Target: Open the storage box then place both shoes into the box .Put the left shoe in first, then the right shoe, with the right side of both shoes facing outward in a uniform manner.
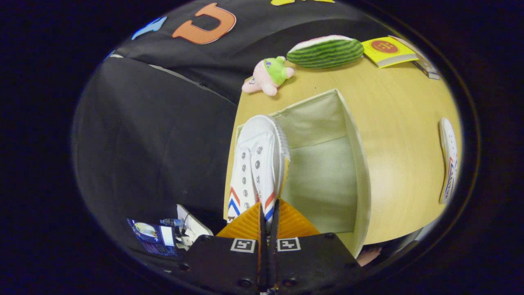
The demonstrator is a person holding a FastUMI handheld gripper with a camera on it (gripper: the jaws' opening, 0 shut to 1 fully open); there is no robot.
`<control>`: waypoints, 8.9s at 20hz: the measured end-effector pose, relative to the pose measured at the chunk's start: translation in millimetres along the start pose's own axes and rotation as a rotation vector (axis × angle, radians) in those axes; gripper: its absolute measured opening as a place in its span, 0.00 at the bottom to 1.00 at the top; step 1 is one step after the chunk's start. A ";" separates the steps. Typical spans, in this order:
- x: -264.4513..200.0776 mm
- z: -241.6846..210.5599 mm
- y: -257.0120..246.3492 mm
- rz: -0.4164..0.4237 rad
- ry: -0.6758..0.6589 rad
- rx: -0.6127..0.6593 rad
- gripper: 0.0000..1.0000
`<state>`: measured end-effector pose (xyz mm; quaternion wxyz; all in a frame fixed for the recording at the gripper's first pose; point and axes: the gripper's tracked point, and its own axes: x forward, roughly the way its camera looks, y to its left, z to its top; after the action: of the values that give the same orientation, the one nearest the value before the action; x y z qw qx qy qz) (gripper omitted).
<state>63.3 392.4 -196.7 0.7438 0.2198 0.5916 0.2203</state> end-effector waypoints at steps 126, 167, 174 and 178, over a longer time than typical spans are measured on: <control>-59.9 69.3 -43.4 -0.141 -0.275 -0.215 0.64; -283.7 -15.0 -49.2 -0.264 -1.279 -0.571 1.00; -273.1 -11.0 -47.6 -0.251 -1.278 -0.568 1.00; -269.1 -5.5 -46.7 -0.253 -1.283 -0.574 1.00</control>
<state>6.5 197.0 -14.5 0.9936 0.0310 -0.0232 0.1065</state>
